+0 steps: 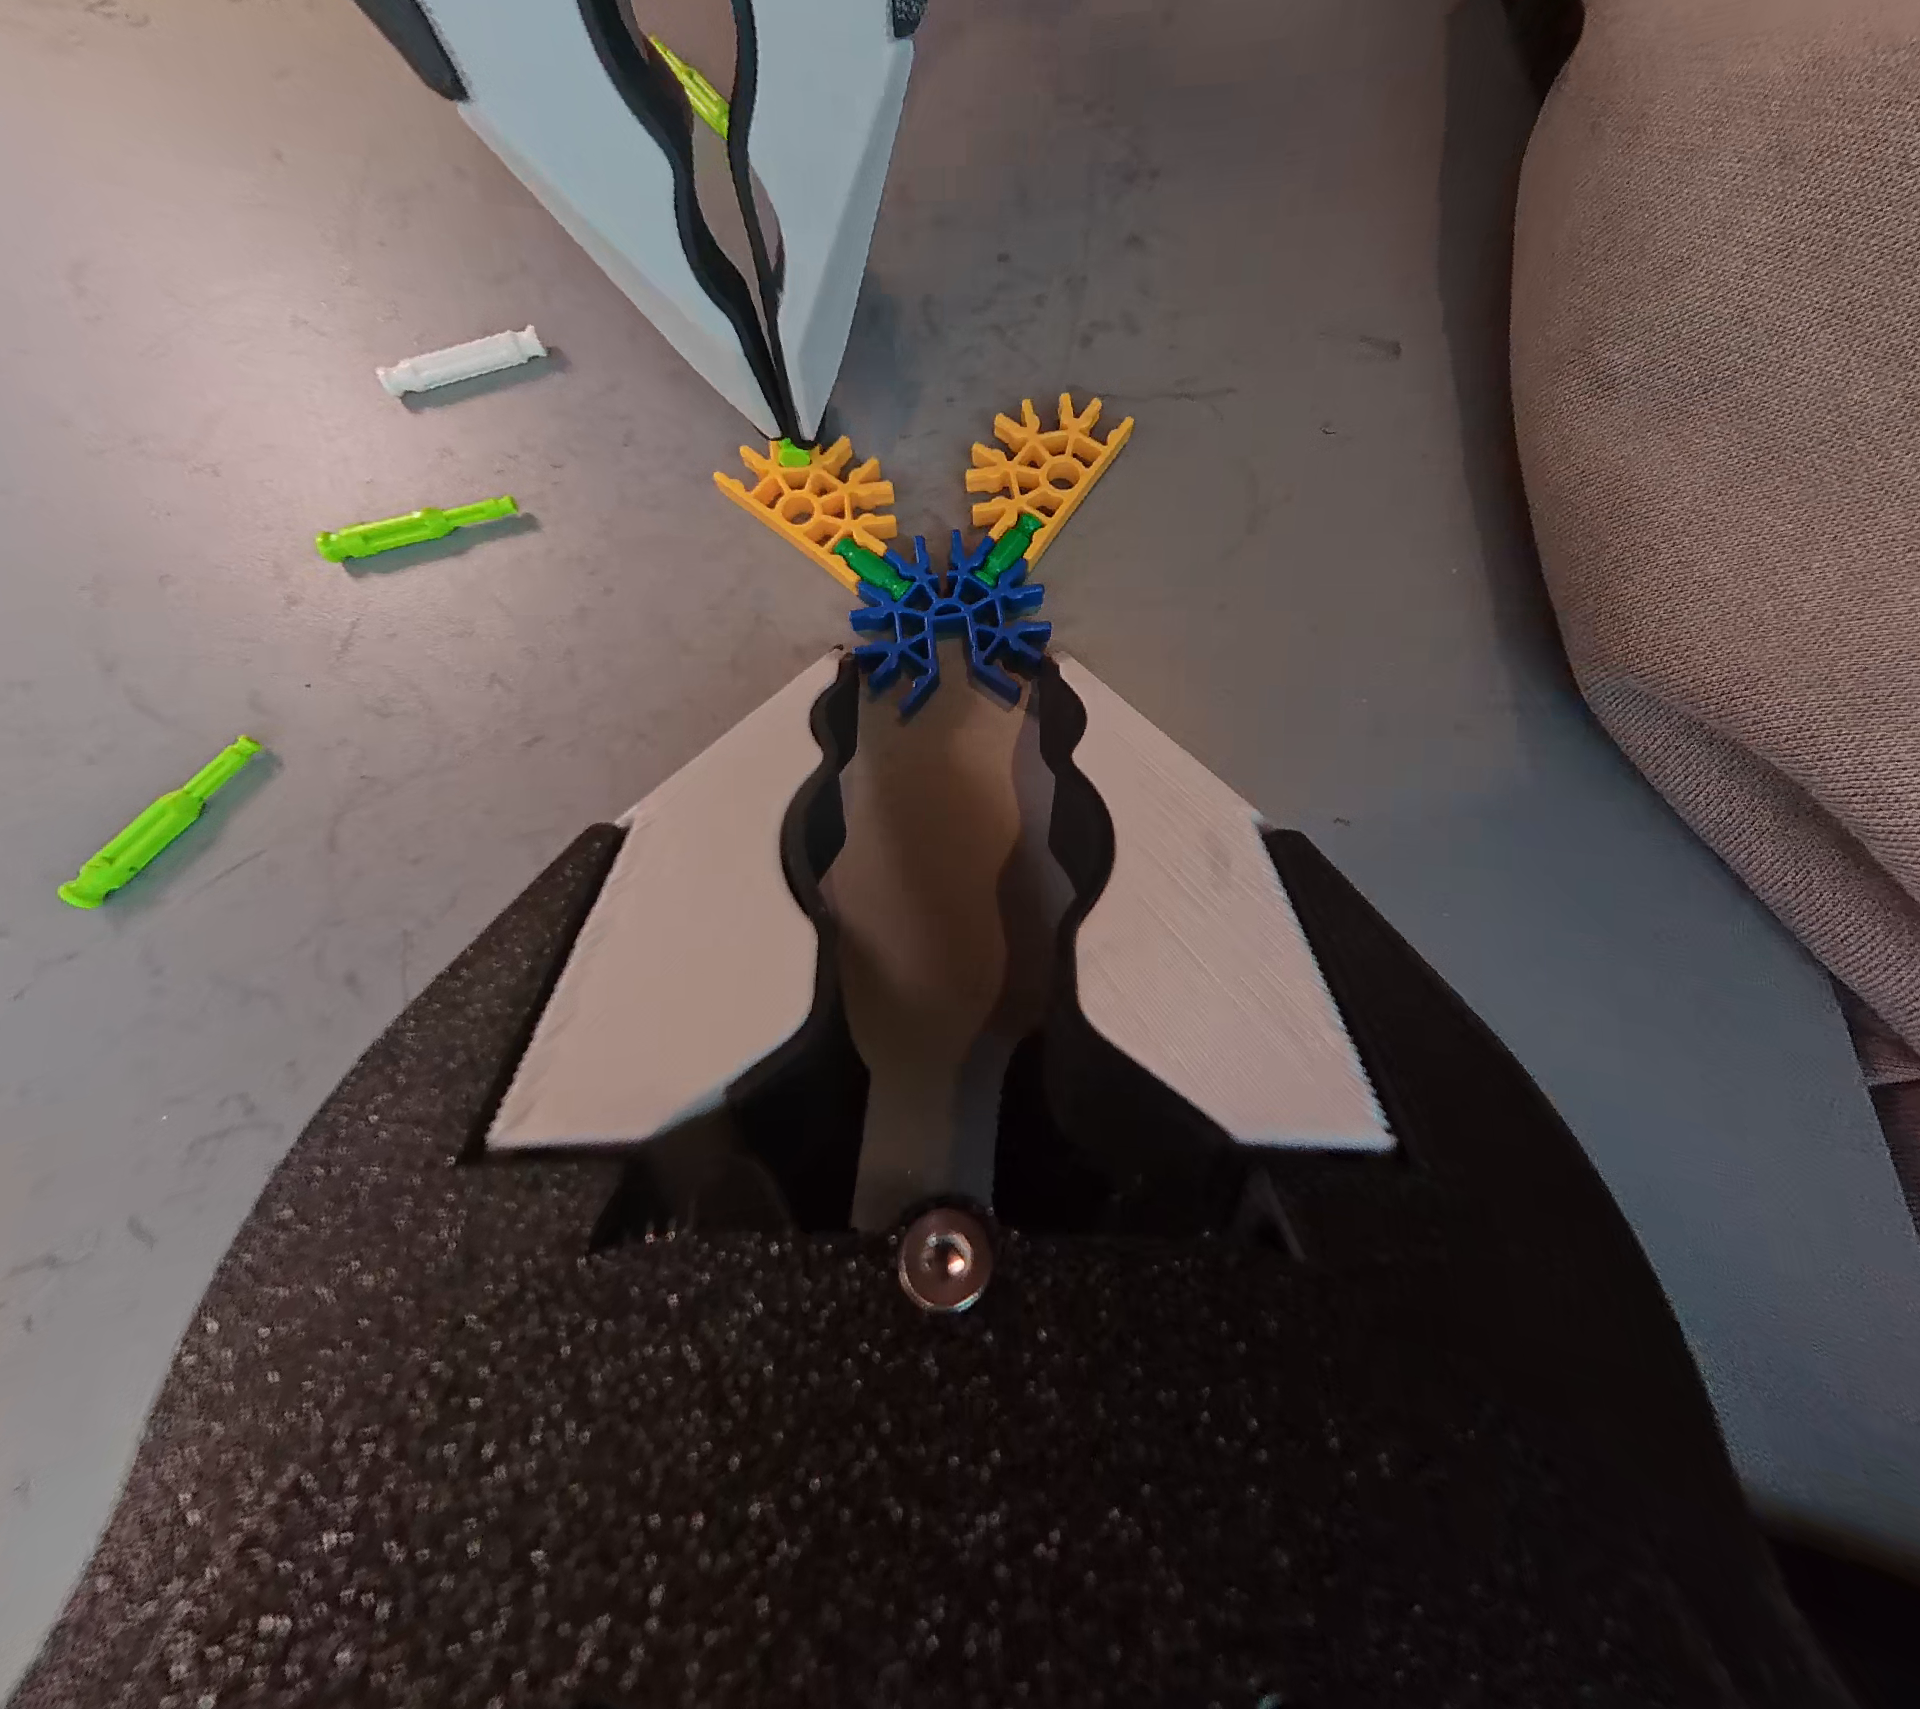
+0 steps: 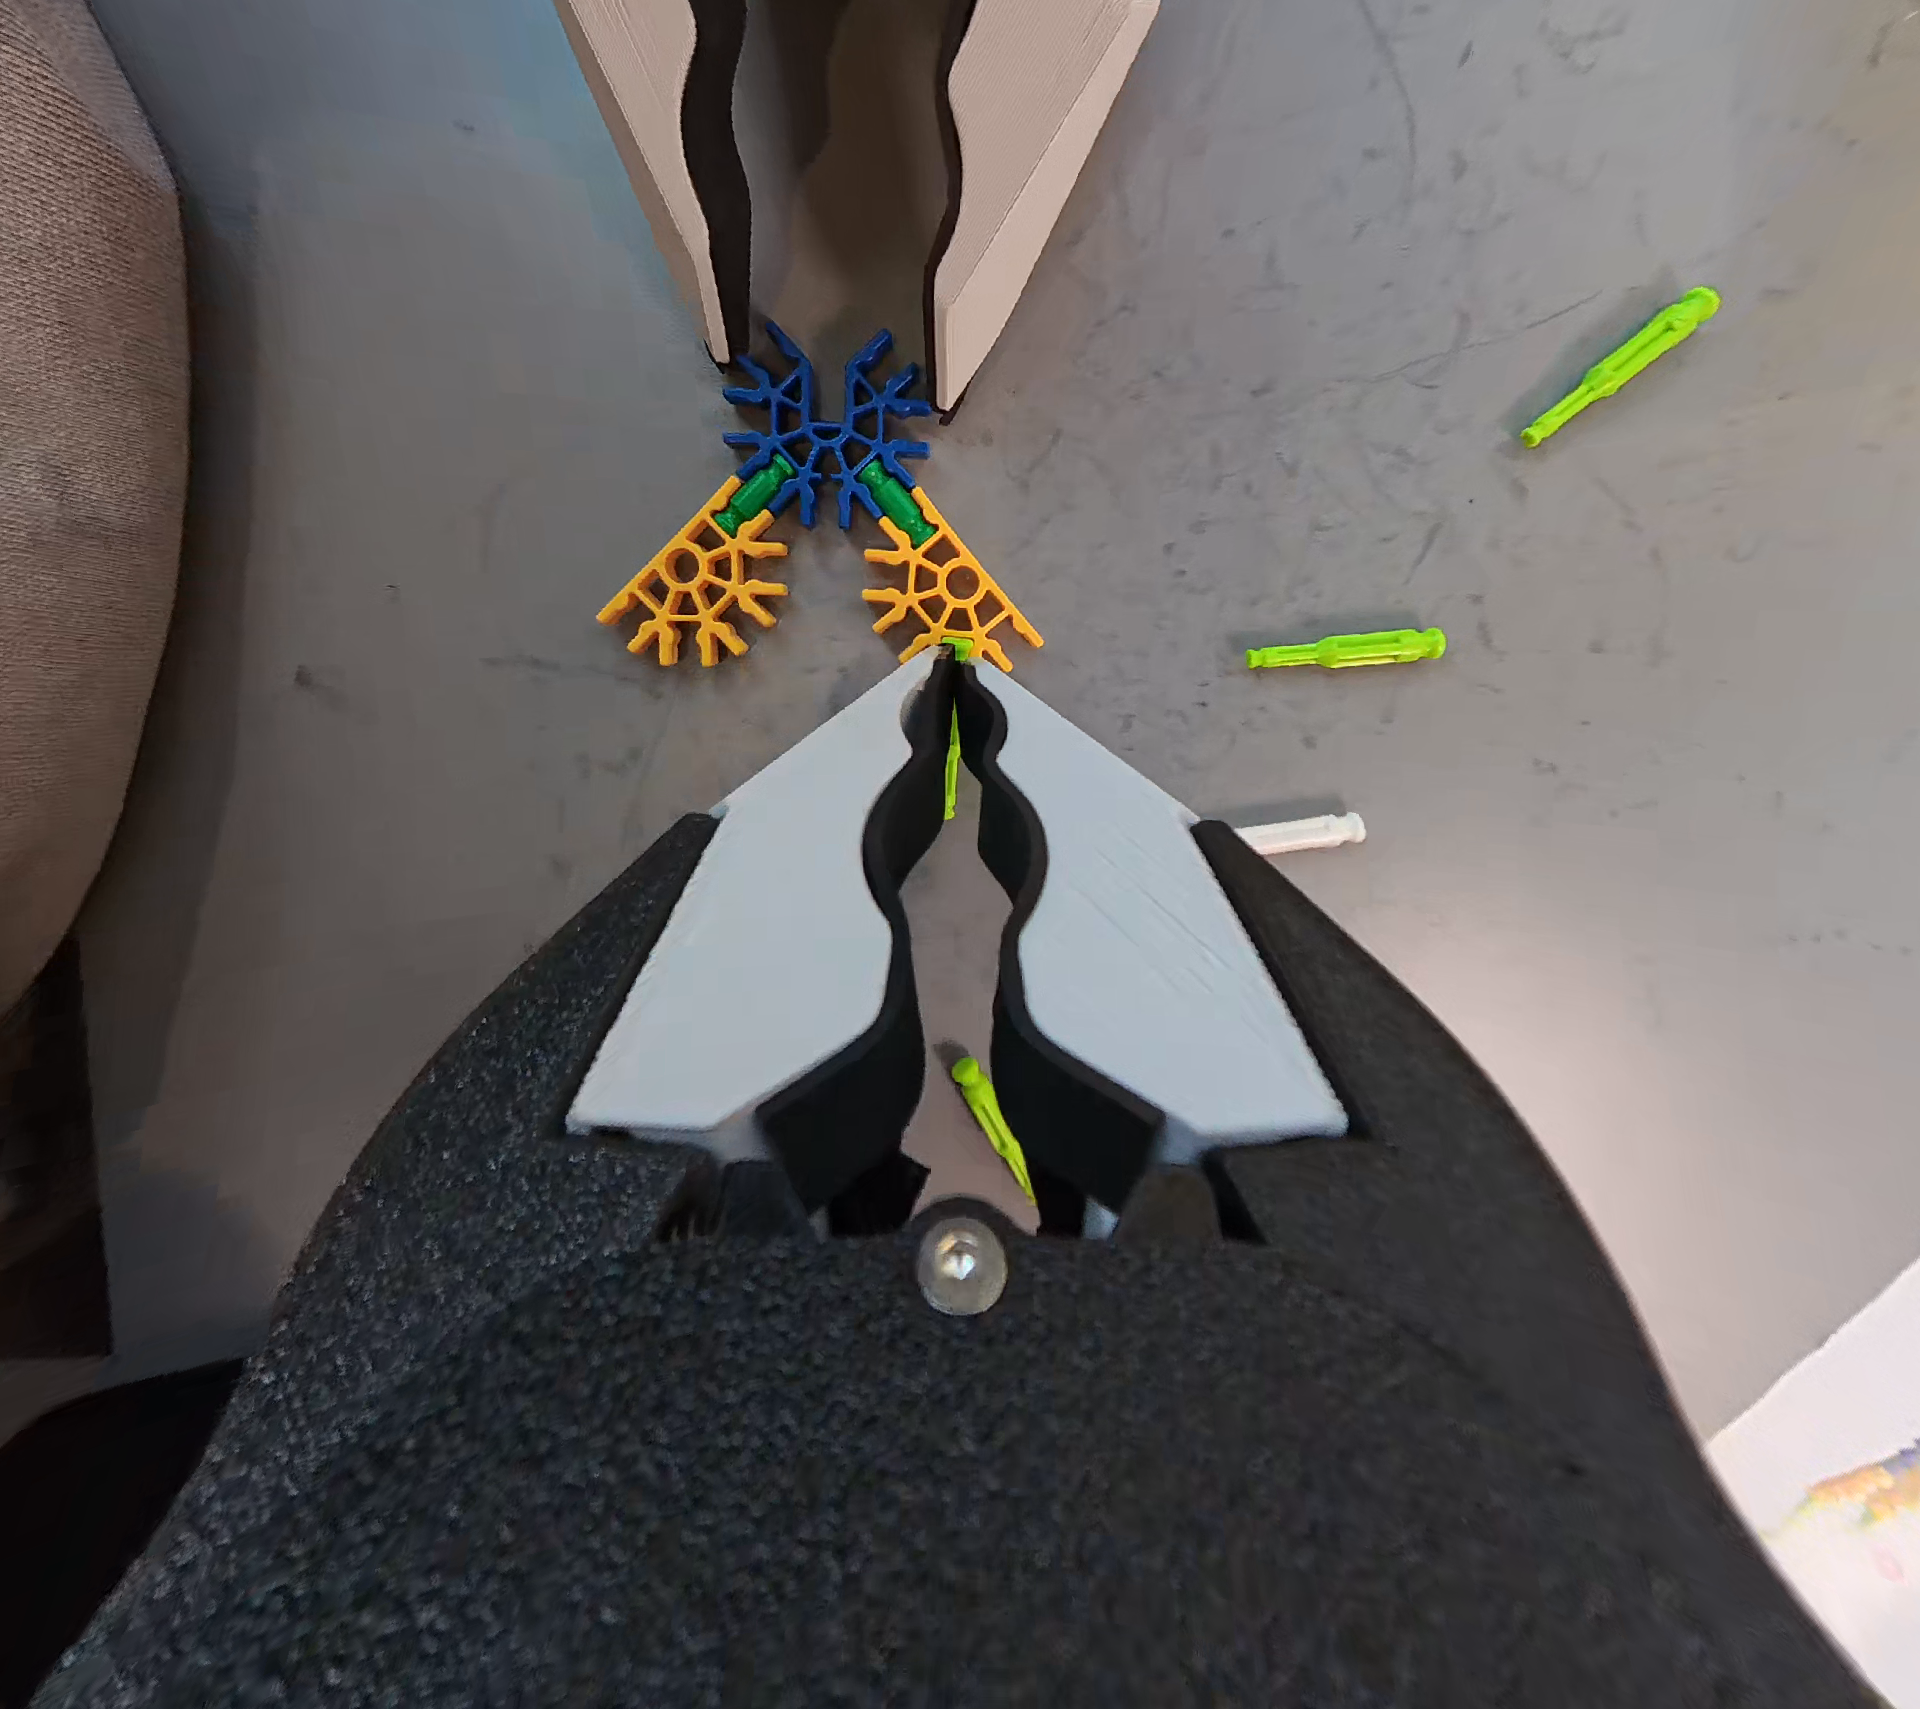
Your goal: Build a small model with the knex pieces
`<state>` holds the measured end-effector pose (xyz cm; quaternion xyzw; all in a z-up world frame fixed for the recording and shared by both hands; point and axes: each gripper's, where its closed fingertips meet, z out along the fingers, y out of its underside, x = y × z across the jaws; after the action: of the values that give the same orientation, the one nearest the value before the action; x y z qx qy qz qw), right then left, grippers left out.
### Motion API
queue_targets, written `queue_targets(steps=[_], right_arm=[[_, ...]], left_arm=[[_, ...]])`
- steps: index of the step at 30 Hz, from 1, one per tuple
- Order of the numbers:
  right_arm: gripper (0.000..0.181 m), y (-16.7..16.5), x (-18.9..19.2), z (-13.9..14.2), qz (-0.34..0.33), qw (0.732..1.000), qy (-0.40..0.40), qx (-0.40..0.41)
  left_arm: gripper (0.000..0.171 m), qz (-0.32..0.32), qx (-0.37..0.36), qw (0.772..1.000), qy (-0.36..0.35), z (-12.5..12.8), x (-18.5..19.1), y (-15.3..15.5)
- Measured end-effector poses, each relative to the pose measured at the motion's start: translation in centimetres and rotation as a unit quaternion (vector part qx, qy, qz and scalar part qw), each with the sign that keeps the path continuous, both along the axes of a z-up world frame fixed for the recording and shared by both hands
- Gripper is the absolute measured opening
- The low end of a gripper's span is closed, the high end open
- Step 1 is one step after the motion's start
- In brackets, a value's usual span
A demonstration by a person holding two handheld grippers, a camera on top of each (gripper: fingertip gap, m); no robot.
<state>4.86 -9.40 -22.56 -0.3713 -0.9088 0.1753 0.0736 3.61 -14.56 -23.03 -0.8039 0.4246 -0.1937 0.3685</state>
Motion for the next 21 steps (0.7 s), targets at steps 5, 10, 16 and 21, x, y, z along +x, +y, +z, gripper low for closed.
queue_targets(steps=[5,10,16,21], right_arm=[[0.0,-0.1,0.1,-0.1,0.032,0.998,-0.041,0.037],[0.0,-0.4,-0.2,-0.3,0.041,0.996,-0.06,0.05],[0.0,-0.4,-0.4,-0.3,0.032,0.998,-0.055,0.026],[0.012,1.0,-0.7,3.0,-0.026,0.995,0.069,-0.065]], left_arm=[[0.035,-0.002,0.001,1.0,0.001,0.0,0.0,0.0],[0.035,-0.01,0.0,1.0,0.001,0.0,0.1,-0.1],[0.035,-0.013,0.0,1.0,0.001,0.0,0.2,-0.3],[0.036,-0.007,0.004,1.0,0.002,0.0,0.2,-0.2]])
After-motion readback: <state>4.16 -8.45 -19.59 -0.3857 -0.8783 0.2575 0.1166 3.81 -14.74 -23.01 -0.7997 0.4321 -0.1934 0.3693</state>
